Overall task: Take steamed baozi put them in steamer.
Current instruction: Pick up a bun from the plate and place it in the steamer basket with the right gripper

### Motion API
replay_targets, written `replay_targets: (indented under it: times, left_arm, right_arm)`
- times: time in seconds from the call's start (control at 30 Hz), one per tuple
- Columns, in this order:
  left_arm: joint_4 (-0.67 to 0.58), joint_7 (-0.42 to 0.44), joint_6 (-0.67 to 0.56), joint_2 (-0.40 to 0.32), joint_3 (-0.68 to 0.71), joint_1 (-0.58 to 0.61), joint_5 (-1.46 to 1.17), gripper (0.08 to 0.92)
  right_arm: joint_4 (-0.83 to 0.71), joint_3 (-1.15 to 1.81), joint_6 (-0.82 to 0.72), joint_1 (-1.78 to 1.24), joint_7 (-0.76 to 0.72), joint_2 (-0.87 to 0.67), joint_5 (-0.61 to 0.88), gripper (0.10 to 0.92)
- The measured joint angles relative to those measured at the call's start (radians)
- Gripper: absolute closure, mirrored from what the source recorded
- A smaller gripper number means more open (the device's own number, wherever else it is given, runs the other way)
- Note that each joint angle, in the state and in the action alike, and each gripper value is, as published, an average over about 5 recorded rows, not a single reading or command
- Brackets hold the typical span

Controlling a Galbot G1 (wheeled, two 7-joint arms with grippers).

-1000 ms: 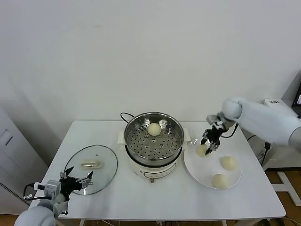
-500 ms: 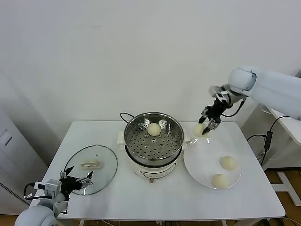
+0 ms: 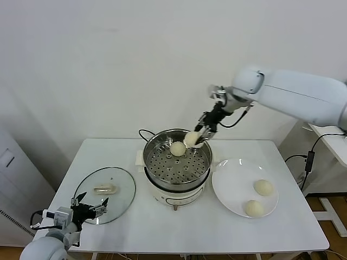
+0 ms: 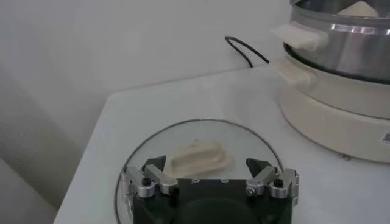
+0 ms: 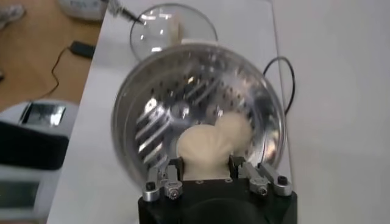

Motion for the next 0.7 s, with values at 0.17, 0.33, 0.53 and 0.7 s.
replay_targets:
  times: [0.17,0.33,0.53,0.7]
  left_arm:
    - [-0.005,0.000,0.001,0.001,0.000,0.000,0.000,0.177]
    - [-0.005,0.000,0.003,0.001,-0.001,-0.001,0.001,0.177]
    - [-0.005,0.000,0.003,-0.001,-0.004,-0.001,0.001,0.177]
    - [-0.005,0.001,0.003,-0.001,-0.004,-0.002,0.000,0.177]
  right_arm:
    - [-0.015,0.021,-0.031,-0.044,0.055,0.063,0.021,0.558]
    - [-0.035,0.043,-0.057,-0.095,0.102,0.119,0.024,0.558]
    - [-0.063,0.066,-0.087,-0.155,0.149,0.175,0.010,0.558]
    - [-0.081,0.076,-0.113,-0.195,0.185,0.204,-0.005,0.558]
